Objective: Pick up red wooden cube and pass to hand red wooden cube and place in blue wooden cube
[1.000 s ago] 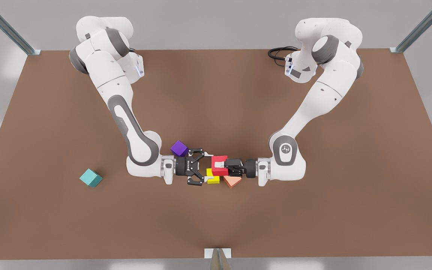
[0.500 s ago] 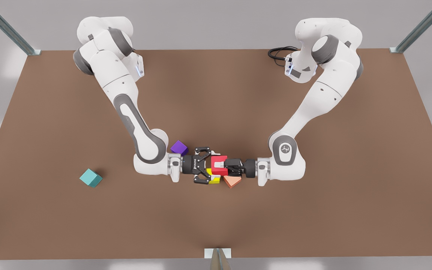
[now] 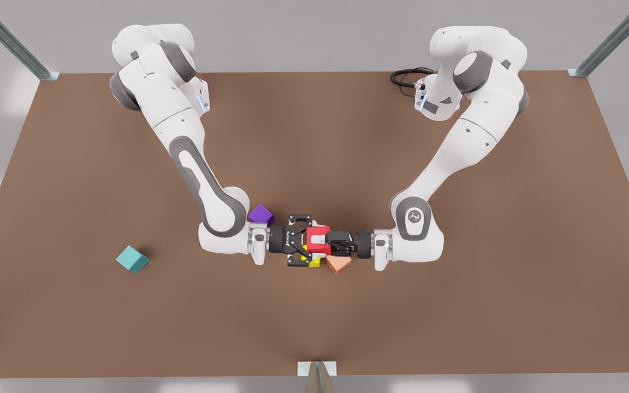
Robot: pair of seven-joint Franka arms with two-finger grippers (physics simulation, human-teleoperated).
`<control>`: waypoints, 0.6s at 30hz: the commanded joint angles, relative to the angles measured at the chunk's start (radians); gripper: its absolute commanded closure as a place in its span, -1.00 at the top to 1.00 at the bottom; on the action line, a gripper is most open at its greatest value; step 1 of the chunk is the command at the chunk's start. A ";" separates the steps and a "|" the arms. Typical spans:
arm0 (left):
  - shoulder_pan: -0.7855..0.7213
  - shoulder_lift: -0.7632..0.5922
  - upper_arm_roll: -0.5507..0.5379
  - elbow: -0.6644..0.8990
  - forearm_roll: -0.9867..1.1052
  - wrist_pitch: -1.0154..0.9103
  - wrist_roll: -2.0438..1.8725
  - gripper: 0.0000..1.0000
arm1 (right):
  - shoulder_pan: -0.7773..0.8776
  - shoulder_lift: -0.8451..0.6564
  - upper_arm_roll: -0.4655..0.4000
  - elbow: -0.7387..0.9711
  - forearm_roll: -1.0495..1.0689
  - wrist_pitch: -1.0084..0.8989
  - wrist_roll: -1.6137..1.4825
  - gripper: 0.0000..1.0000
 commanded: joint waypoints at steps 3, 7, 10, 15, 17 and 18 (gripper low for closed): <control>-0.002 -0.001 -0.001 0.000 -0.013 -0.008 0.039 0.11 | 0.000 -0.001 0.000 0.002 0.001 0.004 0.006 0.20; -0.002 -0.001 -0.001 0.000 -0.011 -0.010 0.039 0.17 | -0.002 -0.003 0.001 0.002 0.001 0.004 0.006 0.20; -0.002 -0.001 -0.001 0.000 -0.013 -0.008 0.039 0.78 | -0.002 -0.003 0.001 0.000 0.001 0.004 0.007 0.20; 0.000 -0.001 -0.001 0.000 -0.013 -0.010 0.039 1.00 | -0.002 -0.003 0.000 0.000 0.001 0.004 0.012 0.20; 0.001 -0.001 -0.001 0.000 -0.011 -0.013 0.039 1.00 | -0.005 -0.003 0.000 -0.005 0.001 0.004 0.014 0.20; 0.003 -0.001 -0.001 0.000 -0.010 -0.014 0.041 1.00 | -0.008 -0.003 0.000 -0.008 0.001 0.004 0.014 0.20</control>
